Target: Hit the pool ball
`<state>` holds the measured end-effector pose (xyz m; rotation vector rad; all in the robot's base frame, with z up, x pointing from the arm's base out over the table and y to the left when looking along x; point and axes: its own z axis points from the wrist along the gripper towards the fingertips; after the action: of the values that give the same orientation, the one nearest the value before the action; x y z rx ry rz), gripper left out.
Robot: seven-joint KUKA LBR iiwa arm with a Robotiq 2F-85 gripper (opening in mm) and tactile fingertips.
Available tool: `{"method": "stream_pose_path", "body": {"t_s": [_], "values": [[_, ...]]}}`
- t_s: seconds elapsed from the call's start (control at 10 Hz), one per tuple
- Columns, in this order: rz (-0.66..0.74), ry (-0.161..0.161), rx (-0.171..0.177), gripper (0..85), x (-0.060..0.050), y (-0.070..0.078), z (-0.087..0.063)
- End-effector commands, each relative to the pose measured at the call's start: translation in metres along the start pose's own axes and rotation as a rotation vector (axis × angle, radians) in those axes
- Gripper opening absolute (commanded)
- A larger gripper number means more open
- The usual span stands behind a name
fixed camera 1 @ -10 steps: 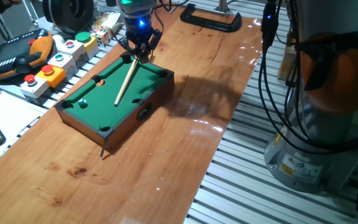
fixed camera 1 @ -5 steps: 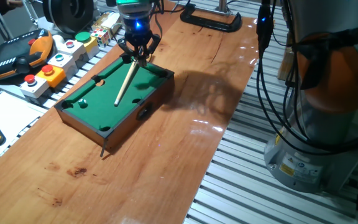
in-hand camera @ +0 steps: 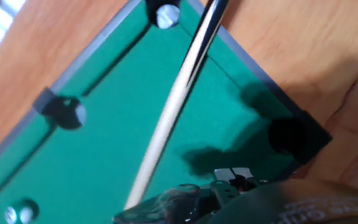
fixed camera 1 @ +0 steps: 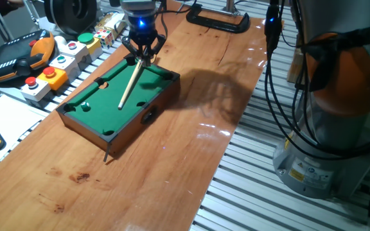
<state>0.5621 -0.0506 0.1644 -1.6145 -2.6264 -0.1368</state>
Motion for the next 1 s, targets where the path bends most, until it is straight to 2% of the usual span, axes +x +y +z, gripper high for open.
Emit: {"method": "stream_pose_path", "body": {"t_s": [0.0,0.2,0.7,0.9], "values": [[0.47,-0.039,-0.041,0.7,0.0004,0.0012,0.0003],[0.484,-0.031,-0.035,0.7,-0.0014,0.0032,0.0031],[0.49,-0.051,-0.026,0.7,-0.0015,0.0072,0.0037],[0.484,-0.047,-0.008,0.7,-0.0012,0.0076,0.0035]]}}
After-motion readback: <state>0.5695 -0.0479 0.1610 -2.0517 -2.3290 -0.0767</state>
